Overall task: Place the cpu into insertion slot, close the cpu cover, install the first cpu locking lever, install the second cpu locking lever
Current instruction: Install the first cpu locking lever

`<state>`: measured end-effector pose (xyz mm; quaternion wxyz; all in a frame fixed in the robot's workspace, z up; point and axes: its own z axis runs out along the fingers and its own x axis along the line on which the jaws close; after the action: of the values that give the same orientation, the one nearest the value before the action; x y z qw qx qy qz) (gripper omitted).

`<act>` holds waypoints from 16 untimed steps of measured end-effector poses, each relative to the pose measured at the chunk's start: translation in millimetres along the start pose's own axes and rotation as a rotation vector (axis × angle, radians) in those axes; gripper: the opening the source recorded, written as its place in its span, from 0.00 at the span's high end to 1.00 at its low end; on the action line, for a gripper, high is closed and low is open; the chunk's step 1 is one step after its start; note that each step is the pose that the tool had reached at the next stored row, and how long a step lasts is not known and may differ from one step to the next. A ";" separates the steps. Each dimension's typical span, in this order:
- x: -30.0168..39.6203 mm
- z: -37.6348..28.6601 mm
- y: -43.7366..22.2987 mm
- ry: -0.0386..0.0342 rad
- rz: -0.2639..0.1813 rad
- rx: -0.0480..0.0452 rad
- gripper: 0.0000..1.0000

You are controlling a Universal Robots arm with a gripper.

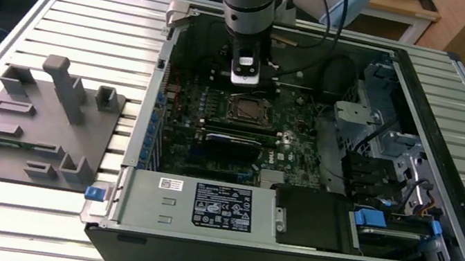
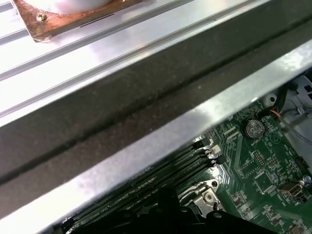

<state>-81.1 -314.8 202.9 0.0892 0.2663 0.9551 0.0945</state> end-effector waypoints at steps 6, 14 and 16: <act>0.0 0.6 -0.1 -0.0018 -0.001 0.0023 0.90; 0.2 2.3 -0.8 -0.0050 -0.002 0.0087 0.90; 0.1 2.6 -0.7 -0.0058 -0.003 0.0094 0.90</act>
<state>-81.0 -315.0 200.2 0.0908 0.2658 0.9556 0.0892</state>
